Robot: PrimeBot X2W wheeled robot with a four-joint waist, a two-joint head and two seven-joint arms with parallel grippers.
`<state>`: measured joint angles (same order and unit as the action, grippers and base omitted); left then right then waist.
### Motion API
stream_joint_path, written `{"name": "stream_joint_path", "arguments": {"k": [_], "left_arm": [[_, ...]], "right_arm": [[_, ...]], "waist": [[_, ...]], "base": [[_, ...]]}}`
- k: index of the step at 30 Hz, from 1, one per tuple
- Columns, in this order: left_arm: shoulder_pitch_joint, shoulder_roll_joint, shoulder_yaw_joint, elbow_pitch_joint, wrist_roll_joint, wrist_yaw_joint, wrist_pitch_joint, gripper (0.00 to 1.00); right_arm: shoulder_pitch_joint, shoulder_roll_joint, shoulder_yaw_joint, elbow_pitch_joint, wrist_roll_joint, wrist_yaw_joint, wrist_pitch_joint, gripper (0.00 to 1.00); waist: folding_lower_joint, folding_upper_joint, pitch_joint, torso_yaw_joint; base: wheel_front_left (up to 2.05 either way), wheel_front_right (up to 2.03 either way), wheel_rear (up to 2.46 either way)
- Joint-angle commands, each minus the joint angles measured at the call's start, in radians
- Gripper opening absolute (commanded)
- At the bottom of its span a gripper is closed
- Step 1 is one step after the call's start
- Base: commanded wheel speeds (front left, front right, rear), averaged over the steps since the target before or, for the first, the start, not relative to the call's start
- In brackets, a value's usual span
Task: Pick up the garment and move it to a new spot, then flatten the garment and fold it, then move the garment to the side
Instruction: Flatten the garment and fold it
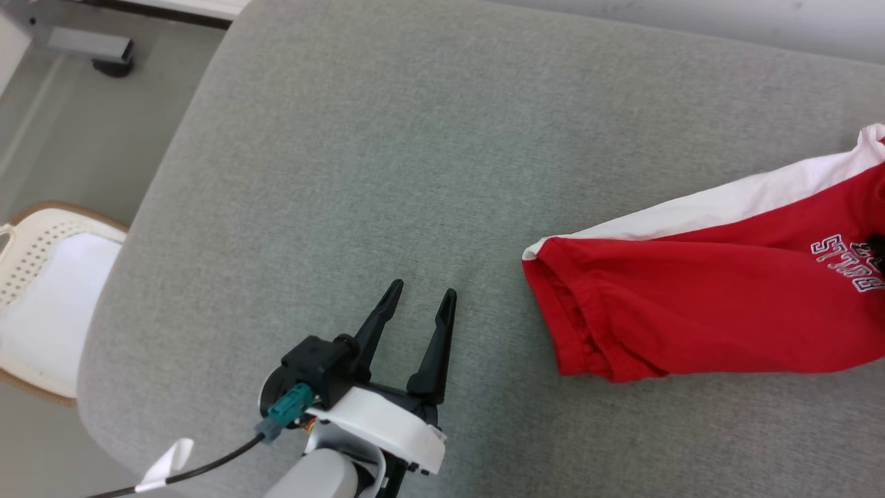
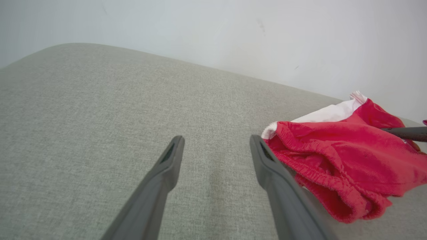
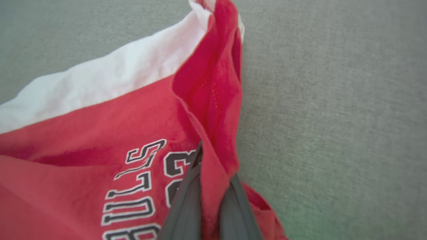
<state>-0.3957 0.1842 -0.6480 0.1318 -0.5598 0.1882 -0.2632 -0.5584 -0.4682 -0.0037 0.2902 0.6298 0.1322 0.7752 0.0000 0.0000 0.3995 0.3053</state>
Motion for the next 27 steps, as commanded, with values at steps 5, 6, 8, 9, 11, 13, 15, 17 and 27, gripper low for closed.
{"name": "stream_joint_path", "arguments": {"k": [5, 6, 8, 9, 11, 13, 15, 17, 27], "left_arm": [[0.050, 0.020, 0.034, 0.005, 0.053, -0.016, -0.001, 1.00], [0.060, 0.023, 0.043, 0.006, 0.063, -0.017, -0.001, 1.00], [0.086, 0.028, 0.059, 0.009, 0.075, -0.017, -0.001, 1.00], [0.096, 0.033, 0.067, 0.007, 0.086, -0.018, -0.001, 1.00], [0.120, 0.037, 0.083, 0.000, 0.101, -0.021, -0.001, 1.00], [0.143, 0.042, 0.095, -0.012, 0.116, -0.021, -0.001, 1.00], [0.160, 0.048, 0.110, -0.024, 0.139, -0.025, -0.001, 1.00], [0.174, 0.044, 0.121, -0.033, 0.151, -0.028, 0.000, 1.00], [0.195, 0.005, 0.153, -0.020, 0.197, -0.063, -0.001, 1.00]], "right_arm": [[0.056, 0.008, -0.023, 0.017, 0.033, -0.003, -0.068, 0.00], [0.067, 0.012, -0.023, 0.015, 0.038, -0.003, -0.079, 0.00], [0.092, 0.023, -0.028, 0.010, 0.058, -0.003, -0.101, 0.00], [0.104, 0.025, -0.031, 0.006, 0.067, -0.003, -0.114, 0.00], [0.133, 0.030, -0.037, -0.001, 0.082, -0.003, -0.139, 0.00], [0.158, 0.032, -0.050, -0.006, 0.084, -0.003, -0.171, 0.00], [0.172, 0.031, -0.065, -0.007, 0.074, -0.003, -0.202, 0.00], [0.178, 0.028, -0.083, 0.002, 0.061, -0.003, -0.228, 0.00], [0.136, 0.059, -0.083, -0.025, -0.022, -0.003, -0.229, 0.00]], "waist": [[0.0000, 0.0000, -0.055, -0.062], [0.0000, 0.0000, -0.066, -0.074], [0.0000, 0.0000, -0.087, -0.099], [0.0000, 0.0000, -0.097, -0.110], [0.0000, 0.0000, -0.114, -0.134], [0.0000, 0.0000, -0.126, -0.154], [0.0000, 0.0000, -0.132, -0.172], [0.0000, 0.0000, -0.134, -0.183], [0.0000, 0.0000, -0.158, -0.175]], "base": [[0.00, 0.00, 0.00], [0.00, 0.00, 0.00], [0.00, 0.00, 0.00], [0.00, 0.00, 0.00], [0.00, 0.00, 0.00], [0.00, 0.00, 0.00], [0.00, 0.00, 0.00], [0.00, 0.00, 0.00], [0.00, 0.00, 0.00]]}}
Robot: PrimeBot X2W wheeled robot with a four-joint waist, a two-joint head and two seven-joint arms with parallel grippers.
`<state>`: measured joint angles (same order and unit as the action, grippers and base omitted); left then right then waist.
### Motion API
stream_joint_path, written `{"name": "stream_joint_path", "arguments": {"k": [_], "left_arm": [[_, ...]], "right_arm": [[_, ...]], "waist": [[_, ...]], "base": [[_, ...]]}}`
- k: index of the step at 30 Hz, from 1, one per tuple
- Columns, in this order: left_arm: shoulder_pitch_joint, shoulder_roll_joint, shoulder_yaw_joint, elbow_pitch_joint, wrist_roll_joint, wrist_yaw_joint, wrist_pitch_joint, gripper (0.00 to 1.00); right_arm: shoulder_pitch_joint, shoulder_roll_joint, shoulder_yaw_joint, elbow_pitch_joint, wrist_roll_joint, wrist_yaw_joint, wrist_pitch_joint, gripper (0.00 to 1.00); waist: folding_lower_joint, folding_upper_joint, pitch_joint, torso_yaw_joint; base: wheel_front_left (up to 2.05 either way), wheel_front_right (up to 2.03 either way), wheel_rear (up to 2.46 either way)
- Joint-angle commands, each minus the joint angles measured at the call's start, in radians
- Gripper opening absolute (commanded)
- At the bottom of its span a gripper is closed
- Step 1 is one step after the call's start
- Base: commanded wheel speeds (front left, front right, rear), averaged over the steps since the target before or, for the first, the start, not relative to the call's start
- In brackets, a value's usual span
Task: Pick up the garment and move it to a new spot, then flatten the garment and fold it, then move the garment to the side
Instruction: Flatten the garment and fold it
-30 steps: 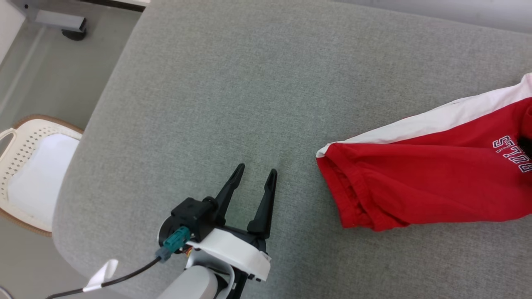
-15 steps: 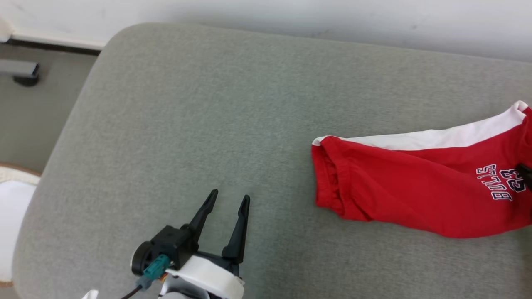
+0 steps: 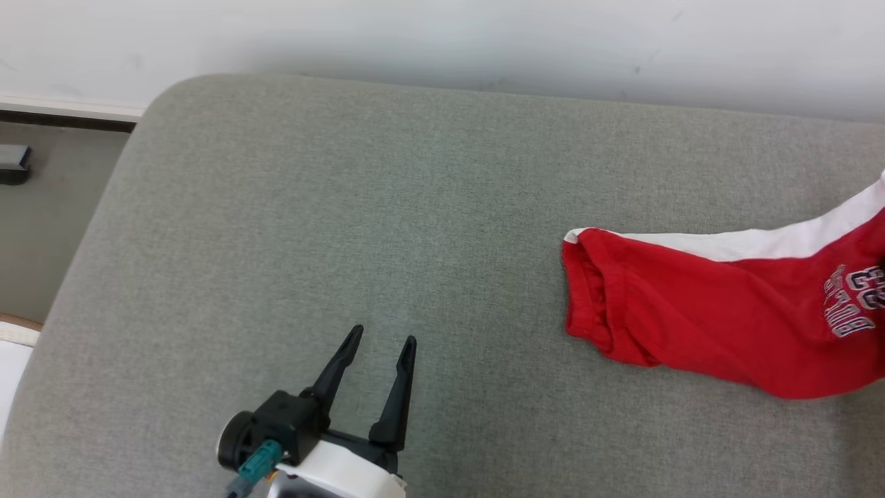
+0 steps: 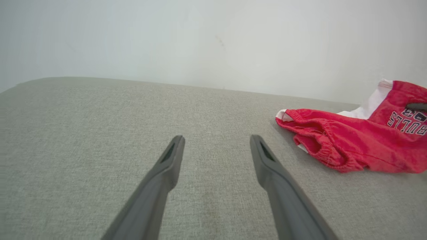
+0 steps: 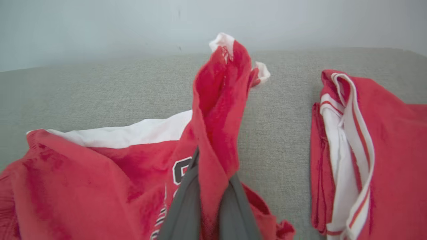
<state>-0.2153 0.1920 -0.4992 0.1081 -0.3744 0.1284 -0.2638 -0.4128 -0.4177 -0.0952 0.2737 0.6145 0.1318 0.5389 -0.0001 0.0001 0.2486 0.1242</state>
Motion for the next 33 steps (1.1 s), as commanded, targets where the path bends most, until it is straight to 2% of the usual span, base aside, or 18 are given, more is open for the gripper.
{"name": "stream_joint_path", "arguments": {"k": [1, 9, 13, 28, 29, 30, 31, 32, 33], "left_arm": [[0.017, -0.008, 0.008, 0.006, 0.017, -0.004, 0.000, 1.00], [0.041, -0.054, 0.045, 0.032, 0.044, -0.024, 0.000, 1.00], [0.051, -0.075, 0.060, 0.046, 0.059, -0.038, 0.000, 1.00], [0.074, -0.116, 0.112, 0.083, 0.101, -0.083, 0.000, 1.00], [0.075, -0.117, 0.115, 0.085, 0.101, -0.085, 0.000, 1.00], [0.076, -0.119, 0.118, 0.087, 0.101, -0.086, 0.000, 1.00], [0.077, -0.120, 0.121, 0.089, 0.103, -0.090, 0.000, 1.00], [0.079, -0.121, 0.124, 0.091, 0.106, -0.091, 0.000, 1.00], [0.080, -0.122, 0.127, 0.093, 0.108, -0.093, 0.000, 1.00]], "right_arm": [[-0.011, 0.017, 0.021, -0.017, -0.013, -0.002, 0.021, 0.00], [0.007, 0.098, 0.190, -0.142, -0.017, -0.002, 0.106, 0.00], [0.007, 0.137, 0.246, -0.158, -0.040, -0.002, 0.123, 0.00], [-0.012, 0.280, 0.258, -0.043, -0.159, -0.002, 0.061, 0.00], [-0.015, 0.289, 0.255, -0.035, -0.166, -0.002, 0.049, 0.05], [-0.016, 0.301, 0.255, -0.030, -0.164, -0.002, 0.036, 0.35], [-0.016, 0.311, 0.256, -0.028, -0.159, -0.002, 0.021, 0.86], [-0.015, 0.318, 0.255, -0.025, -0.153, -0.002, 0.005, 1.00], [-0.013, 0.326, 0.252, -0.026, -0.142, -0.002, -0.014, 1.00]], "waist": [[0.0001, -0.0001, -0.013, 0.011], [0.0001, -0.0001, -0.041, 0.051], [0.0001, -0.0001, -0.046, 0.071], [0.0001, -0.0001, -0.049, 0.102], [0.0001, -0.0001, -0.050, 0.101], [0.0001, -0.0001, -0.052, 0.099], [0.0001, -0.0001, -0.054, 0.097], [0.0001, -0.0001, -0.058, 0.093], [0.0001, -0.0001, -0.061, 0.090]], "base": [[0.00, 0.00, 0.00], [0.00, 0.00, 0.00], [0.00, 0.00, 0.00], [0.00, 0.00, 0.00], [0.00, 0.00, 0.00], [0.00, 0.00, 0.00], [0.00, 0.00, 0.00], [0.00, 0.00, 0.00], [0.00, 0.00, 0.00]]}}
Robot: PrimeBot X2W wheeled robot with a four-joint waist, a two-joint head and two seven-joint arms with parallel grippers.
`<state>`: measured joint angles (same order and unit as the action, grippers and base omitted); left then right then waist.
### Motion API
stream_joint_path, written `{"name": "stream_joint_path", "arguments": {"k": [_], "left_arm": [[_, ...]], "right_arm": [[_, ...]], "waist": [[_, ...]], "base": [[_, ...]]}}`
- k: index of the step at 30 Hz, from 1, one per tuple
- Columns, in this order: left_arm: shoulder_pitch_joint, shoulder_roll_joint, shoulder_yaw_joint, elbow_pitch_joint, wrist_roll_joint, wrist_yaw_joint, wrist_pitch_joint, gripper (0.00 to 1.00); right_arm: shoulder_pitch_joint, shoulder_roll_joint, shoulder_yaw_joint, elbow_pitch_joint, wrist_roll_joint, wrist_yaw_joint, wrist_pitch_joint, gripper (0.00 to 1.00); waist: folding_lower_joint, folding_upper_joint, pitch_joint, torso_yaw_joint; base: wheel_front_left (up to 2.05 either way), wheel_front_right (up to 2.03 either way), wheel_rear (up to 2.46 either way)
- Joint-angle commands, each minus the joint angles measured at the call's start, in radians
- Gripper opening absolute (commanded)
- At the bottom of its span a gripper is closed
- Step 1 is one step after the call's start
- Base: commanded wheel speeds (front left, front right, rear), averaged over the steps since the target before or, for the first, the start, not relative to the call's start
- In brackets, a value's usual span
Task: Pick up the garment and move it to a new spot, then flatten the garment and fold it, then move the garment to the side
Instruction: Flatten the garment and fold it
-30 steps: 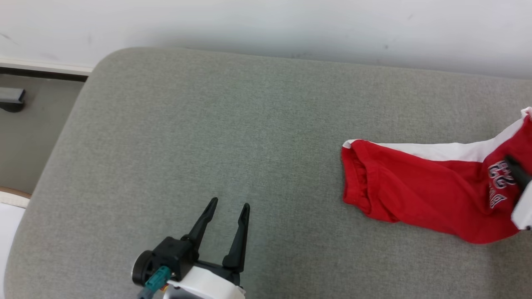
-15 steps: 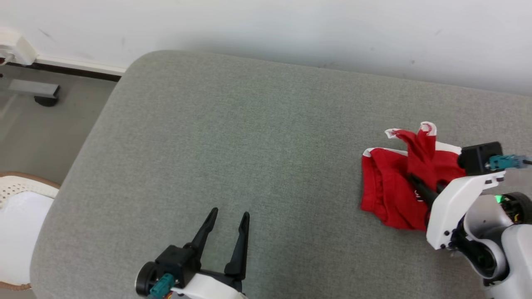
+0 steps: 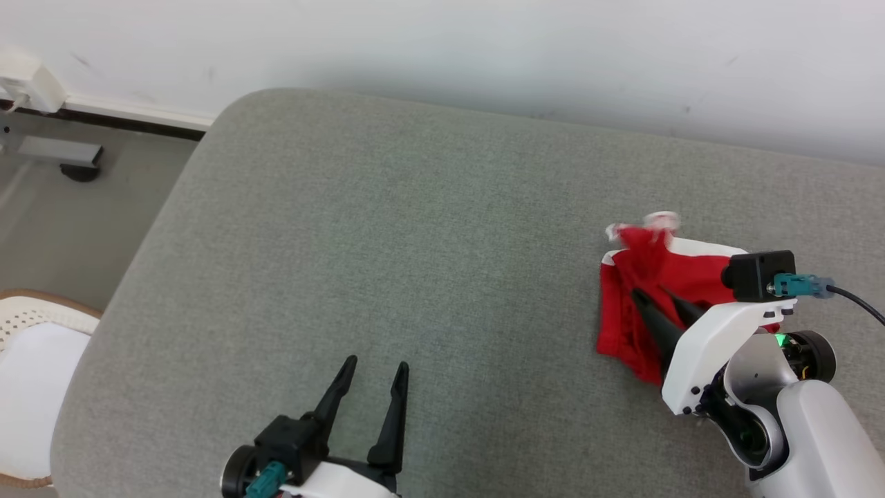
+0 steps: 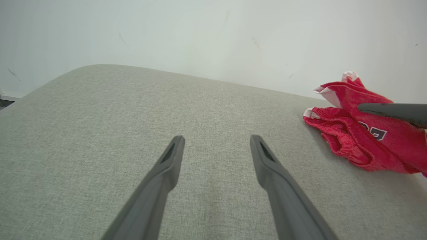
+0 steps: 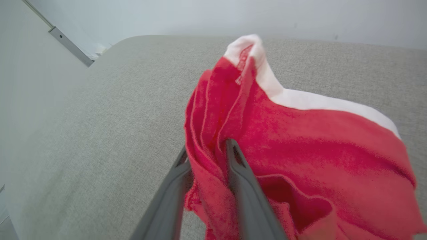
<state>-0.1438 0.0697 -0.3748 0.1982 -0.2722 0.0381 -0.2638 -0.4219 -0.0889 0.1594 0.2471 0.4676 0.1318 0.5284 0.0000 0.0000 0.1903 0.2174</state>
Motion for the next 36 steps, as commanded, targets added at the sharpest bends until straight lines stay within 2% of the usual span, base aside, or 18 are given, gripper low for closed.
{"name": "stream_joint_path", "arguments": {"k": [1, 6, 9, 18, 27, 32, 36], "left_arm": [[0.011, 0.000, 0.006, 0.005, 0.009, -0.003, 0.000, 1.00], [0.034, -0.001, 0.030, 0.007, 0.021, -0.007, 0.000, 1.00], [0.053, -0.002, 0.046, -0.002, 0.027, -0.005, 0.000, 1.00], [0.138, 0.007, 0.125, -0.054, 0.052, -0.004, 0.000, 1.00], [0.235, -0.003, 0.195, -0.104, 0.086, 0.003, 0.000, 1.00], [0.272, -0.008, 0.222, -0.125, 0.108, -0.003, 0.000, 1.00], [0.280, -0.011, 0.235, -0.131, 0.123, -0.014, 0.000, 1.00]], "right_arm": [[0.001, 0.005, -0.009, 0.003, 0.012, -0.002, -0.020, 1.00], [0.046, 0.026, -0.001, -0.041, 0.058, -0.002, -0.116, 1.00], [0.087, 0.024, 0.007, -0.095, 0.041, -0.002, -0.187, 1.00], [0.274, -0.088, -0.062, -0.203, -0.171, -0.002, -0.480, 1.00], [0.435, -0.122, -0.232, -0.142, -0.291, -0.002, -0.721, 1.00], [0.474, -0.113, -0.307, -0.089, -0.348, -0.002, -0.779, 1.00], [0.477, -0.102, -0.328, -0.065, -0.370, -0.002, -0.792, 1.00]], "waist": [[0.0000, 0.0000, -0.008, -0.007], [0.0000, 0.0000, -0.041, -0.030], [0.0000, 0.0000, -0.062, -0.048], [0.0000, 0.0000, -0.120, -0.107], [0.0000, 0.0000, -0.187, -0.141], [0.0000, 0.0000, -0.196, -0.146], [0.0000, 0.0000, -0.200, -0.138]], "base": [[0.00, 0.00, 0.00], [0.00, 0.00, 0.00], [0.00, 0.00, 0.00], [0.00, 0.00, 0.00], [0.00, 0.00, 0.00], [0.00, 0.00, 0.00], [0.00, 0.00, 0.00]]}}
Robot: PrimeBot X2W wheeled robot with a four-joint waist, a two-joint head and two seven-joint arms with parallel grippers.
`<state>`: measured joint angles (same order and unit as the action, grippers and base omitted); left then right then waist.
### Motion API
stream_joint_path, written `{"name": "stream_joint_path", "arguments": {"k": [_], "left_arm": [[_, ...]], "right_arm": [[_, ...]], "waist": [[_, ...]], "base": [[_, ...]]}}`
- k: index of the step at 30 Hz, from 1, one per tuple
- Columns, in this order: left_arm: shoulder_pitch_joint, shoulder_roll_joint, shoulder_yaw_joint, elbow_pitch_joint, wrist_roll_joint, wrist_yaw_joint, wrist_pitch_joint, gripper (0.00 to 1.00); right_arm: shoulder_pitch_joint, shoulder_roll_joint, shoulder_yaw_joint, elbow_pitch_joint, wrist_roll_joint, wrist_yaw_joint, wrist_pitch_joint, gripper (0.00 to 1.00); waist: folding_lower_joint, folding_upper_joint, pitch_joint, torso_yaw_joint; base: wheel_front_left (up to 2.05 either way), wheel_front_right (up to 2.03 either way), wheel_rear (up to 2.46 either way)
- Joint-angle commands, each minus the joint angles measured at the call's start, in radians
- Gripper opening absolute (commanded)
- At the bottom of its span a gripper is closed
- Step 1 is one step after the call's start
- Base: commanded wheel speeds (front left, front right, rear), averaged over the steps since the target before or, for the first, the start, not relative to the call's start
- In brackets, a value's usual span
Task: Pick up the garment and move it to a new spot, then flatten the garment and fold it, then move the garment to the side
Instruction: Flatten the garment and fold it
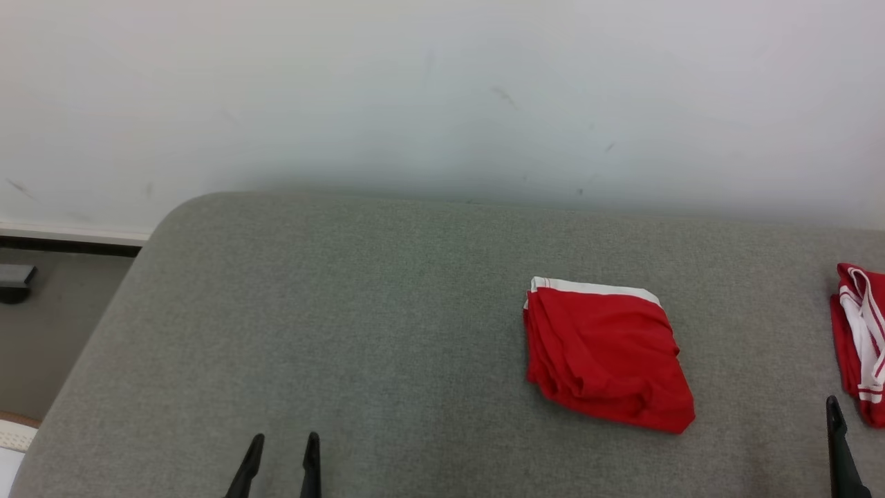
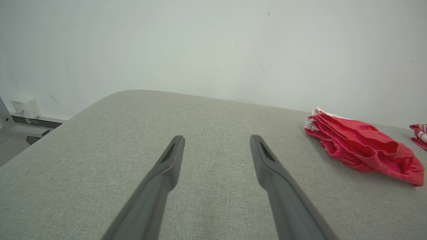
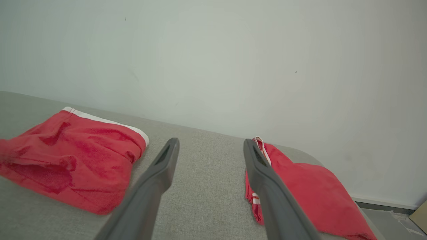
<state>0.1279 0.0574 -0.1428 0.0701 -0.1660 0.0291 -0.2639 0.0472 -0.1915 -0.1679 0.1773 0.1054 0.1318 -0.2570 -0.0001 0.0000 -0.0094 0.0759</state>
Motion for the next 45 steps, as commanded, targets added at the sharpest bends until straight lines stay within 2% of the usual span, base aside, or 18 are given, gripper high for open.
{"name": "stream_joint_path", "arguments": {"k": [1, 2, 3, 4, 9, 14, 20, 25, 38, 45], "left_arm": [[0.008, 0.000, 0.006, -0.004, 0.020, -0.007, 0.000, 1.00], [0.006, 0.000, 0.009, -0.007, 0.018, -0.008, 0.000, 1.00], [0.004, -0.001, 0.012, -0.011, 0.018, -0.010, 0.000, 1.00], [0.001, -0.001, 0.014, -0.013, 0.019, -0.012, 0.000, 1.00], [-0.024, -0.003, 0.012, -0.022, 0.028, -0.027, 0.000, 1.00], [-0.057, -0.004, -0.001, -0.013, 0.029, -0.038, 0.000, 1.00], [-0.088, -0.005, -0.030, -0.002, 0.007, -0.038, 0.000, 1.00], [-0.098, -0.005, -0.032, 0.004, -0.004, -0.030, 0.000, 1.00], [-0.106, -0.005, -0.038, 0.007, -0.012, -0.023, 0.000, 1.00], [-0.104, -0.005, -0.036, 0.011, -0.013, -0.022, 0.000, 1.00]], "right_arm": [[0.002, 0.003, 0.004, 0.005, -0.007, -0.002, -0.007, 1.00], [-0.007, 0.005, 0.011, 0.005, 0.001, -0.002, -0.009, 0.93], [-0.017, 0.004, 0.022, 0.008, 0.008, -0.002, -0.009, 0.31], [-0.031, 0.002, 0.033, 0.008, 0.013, -0.002, -0.008, 0.00], [-0.124, -0.008, 0.139, 0.048, 0.003, -0.002, -0.008, 0.00], [-0.257, 0.026, 0.254, 0.183, -0.050, -0.002, -0.008, 0.00], [-0.357, 0.077, 0.279, 0.339, -0.098, -0.002, -0.008, 0.00], [-0.361, 0.099, 0.267, 0.378, -0.128, -0.002, -0.008, 0.00], [-0.338, 0.139, 0.330, 0.473, -0.124, -0.002, -0.007, 0.00], [-0.333, 0.139, 0.413, 0.461, -0.050, -0.002, -0.007, 0.00]], "waist": [[0.0001, 0.0000, 0.001, 0.007], [0.0001, 0.0000, 0.002, 0.010], [0.0001, 0.0000, 0.004, 0.013], [0.0001, 0.0000, 0.007, 0.017], [0.0001, 0.0000, 0.047, 0.038], [0.0001, 0.0000, 0.090, 0.073], [0.0001, 0.0000, 0.127, 0.123], [0.0001, 0.0000, 0.138, 0.147], [0.0001, 0.0000, 0.146, 0.173], [0.0001, 0.0000, 0.139, 0.173]], "base": [[0.00, 0.00, 0.00], [0.00, 0.00, 0.00], [0.00, 0.00, 0.00], [0.00, 0.00, 0.00], [0.00, 0.00, 0.00], [0.00, 0.00, 0.00], [0.00, 0.00, 0.00], [0.00, 0.00, 0.00], [0.00, 0.00, 0.00], [0.00, 0.00, 0.00]]}}
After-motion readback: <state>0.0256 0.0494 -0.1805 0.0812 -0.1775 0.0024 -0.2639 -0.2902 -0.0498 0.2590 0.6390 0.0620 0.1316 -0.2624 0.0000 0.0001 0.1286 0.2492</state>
